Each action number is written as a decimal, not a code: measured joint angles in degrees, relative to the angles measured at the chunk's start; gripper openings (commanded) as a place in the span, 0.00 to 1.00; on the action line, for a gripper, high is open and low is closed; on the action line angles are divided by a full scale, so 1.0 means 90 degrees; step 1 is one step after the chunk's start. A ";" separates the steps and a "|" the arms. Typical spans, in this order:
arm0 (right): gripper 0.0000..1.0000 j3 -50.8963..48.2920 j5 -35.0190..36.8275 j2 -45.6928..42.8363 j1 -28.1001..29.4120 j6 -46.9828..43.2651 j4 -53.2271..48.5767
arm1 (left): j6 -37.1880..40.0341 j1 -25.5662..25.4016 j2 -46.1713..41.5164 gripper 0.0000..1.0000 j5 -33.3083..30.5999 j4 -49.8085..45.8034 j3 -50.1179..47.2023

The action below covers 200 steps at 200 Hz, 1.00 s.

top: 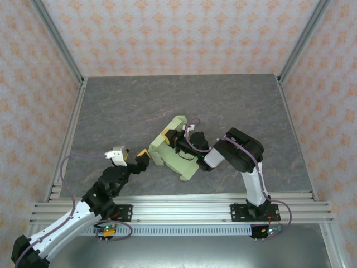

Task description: Fold the paper box

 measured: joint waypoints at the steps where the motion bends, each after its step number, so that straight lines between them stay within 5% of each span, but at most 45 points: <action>1: 0.09 0.0000 -0.0002 0.0000 0.0000 0.0000 0.0000 | 0.0005 0.0000 0.0000 1.00 0.0002 -0.0012 0.0000; 107: 0.09 -0.0092 -0.0036 -0.0432 -0.0287 0.0053 -0.0002 | 0.0743 0.0000 0.0525 1.00 0.0697 0.0699 0.0000; 200: 0.07 0.0554 0.0185 -0.0068 -0.0889 0.0051 -0.0053 | 0.2038 0.0017 0.3857 1.00 0.1185 0.1914 0.0998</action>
